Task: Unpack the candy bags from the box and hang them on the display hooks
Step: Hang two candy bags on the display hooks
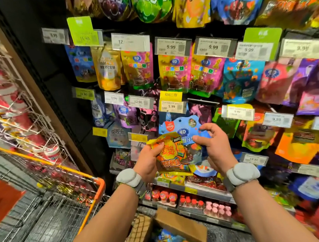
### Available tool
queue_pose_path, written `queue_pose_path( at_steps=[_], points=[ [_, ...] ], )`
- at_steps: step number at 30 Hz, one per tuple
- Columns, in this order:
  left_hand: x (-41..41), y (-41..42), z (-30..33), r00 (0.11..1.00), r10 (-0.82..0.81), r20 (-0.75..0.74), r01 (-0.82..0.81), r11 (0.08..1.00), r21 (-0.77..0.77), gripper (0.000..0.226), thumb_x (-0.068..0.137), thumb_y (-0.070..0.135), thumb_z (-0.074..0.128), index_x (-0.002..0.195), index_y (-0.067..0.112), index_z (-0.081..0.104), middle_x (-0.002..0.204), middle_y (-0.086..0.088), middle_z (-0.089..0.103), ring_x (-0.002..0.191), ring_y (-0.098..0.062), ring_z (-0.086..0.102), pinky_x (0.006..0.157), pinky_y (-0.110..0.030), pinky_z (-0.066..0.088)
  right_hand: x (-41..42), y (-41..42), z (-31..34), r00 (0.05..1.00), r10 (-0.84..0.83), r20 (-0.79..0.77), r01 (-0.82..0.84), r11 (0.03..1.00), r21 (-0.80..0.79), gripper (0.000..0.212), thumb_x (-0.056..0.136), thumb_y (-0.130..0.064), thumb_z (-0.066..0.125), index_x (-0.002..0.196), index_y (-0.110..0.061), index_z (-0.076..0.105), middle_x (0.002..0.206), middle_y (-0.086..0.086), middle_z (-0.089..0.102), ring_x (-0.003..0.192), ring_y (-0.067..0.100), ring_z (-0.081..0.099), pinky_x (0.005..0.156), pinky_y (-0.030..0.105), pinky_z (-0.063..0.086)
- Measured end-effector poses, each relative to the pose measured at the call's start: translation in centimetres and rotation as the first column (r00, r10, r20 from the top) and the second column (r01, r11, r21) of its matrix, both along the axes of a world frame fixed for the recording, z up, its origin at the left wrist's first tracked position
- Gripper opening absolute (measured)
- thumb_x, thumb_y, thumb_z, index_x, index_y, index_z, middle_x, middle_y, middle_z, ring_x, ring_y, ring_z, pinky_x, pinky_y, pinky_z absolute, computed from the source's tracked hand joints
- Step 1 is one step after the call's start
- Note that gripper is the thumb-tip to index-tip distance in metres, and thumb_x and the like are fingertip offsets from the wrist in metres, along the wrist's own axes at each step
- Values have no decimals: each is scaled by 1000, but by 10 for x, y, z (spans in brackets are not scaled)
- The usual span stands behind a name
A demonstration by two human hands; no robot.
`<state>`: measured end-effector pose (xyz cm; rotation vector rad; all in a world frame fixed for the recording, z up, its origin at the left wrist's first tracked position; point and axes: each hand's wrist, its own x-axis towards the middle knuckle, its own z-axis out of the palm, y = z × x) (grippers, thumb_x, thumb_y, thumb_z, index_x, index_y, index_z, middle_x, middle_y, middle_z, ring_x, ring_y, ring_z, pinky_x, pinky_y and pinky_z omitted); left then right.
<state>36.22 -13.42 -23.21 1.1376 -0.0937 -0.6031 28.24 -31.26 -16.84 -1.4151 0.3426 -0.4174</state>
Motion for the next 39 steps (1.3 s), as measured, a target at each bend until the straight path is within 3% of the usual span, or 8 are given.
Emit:
queue_pose_path(
  at_steps=[4, 11, 20, 28, 32, 34, 36, 39],
  points=[
    [8, -3, 16, 997, 70, 27, -72, 993, 89, 32, 95, 11, 57, 123, -5, 59, 123, -31, 60, 102, -39, 63, 89, -63, 49, 8, -8, 7, 999, 8, -48, -6, 999, 42, 57, 81, 9, 72, 131, -9, 52, 120, 9, 65, 101, 30, 70, 79, 41, 61],
    [26, -7, 50, 979, 92, 181, -115, 986, 124, 22, 96, 6, 55, 115, -2, 63, 110, -24, 69, 96, -38, 66, 89, -57, 53, 23, -12, 44, 989, 59, -133, -73, 992, -100, 28, 80, -2, 78, 105, 4, 66, 102, 19, 74, 86, 33, 73, 74, 44, 61],
    [41, -5, 105, 921, 109, 373, -171, 976, 137, 16, 94, 11, 60, 106, 5, 69, 98, -17, 74, 89, -34, 71, 81, -49, 58, 30, -15, 97, 998, 45, -36, -54, 947, -318, 16, 79, -9, 81, 82, -6, 67, 78, 2, 74, 69, 16, 70, 59, 28, 56],
    [42, -17, 156, 849, 85, 522, -165, 980, 109, 10, 92, 5, 61, 89, 15, 64, 78, 1, 72, 70, -9, 68, 64, -26, 57, 33, -21, 130, 990, -9, 144, 48, 961, -273, 40, 84, -14, 78, 64, -4, 45, 59, -1, 52, 55, 10, 48, 58, 28, 42],
    [45, -21, 178, 841, 97, 533, -140, 989, 41, 9, 93, 11, 62, 98, 15, 68, 94, -8, 75, 83, -20, 72, 74, -36, 59, 26, -26, 150, 976, -65, 207, 122, 953, -278, 39, 88, -6, 72, 61, -14, 44, 51, -18, 57, 48, 1, 55, 54, 20, 46],
    [49, -22, 189, 836, 115, 536, -149, 989, 20, 10, 94, 12, 61, 101, 14, 67, 98, -11, 75, 88, -25, 72, 77, -38, 60, 27, -33, 155, 973, -83, 215, 141, 953, -270, 25, 85, -16, 77, 77, 0, 60, 77, 3, 74, 72, 19, 73, 64, 39, 58],
    [55, -23, 200, 820, 134, 556, -169, 986, 11, 11, 93, 9, 61, 103, 12, 65, 100, -12, 74, 90, -28, 72, 78, -40, 60, 22, -36, 164, 965, -120, 234, 184, 944, -273, 63, 75, -36, 84, 103, 13, 56, 105, 28, 68, 95, 41, 70, 75, 60, 57],
    [64, -27, 216, 814, 137, 564, -171, 985, 7, 16, 92, 1, 60, 104, 11, 62, 103, -17, 70, 93, -32, 69, 83, -47, 58, 18, -41, 178, 953, -157, 259, 226, 938, -262, 56, 83, -26, 79, 104, 17, 52, 104, 34, 65, 87, 41, 70, 78, 61, 54]
  ],
)
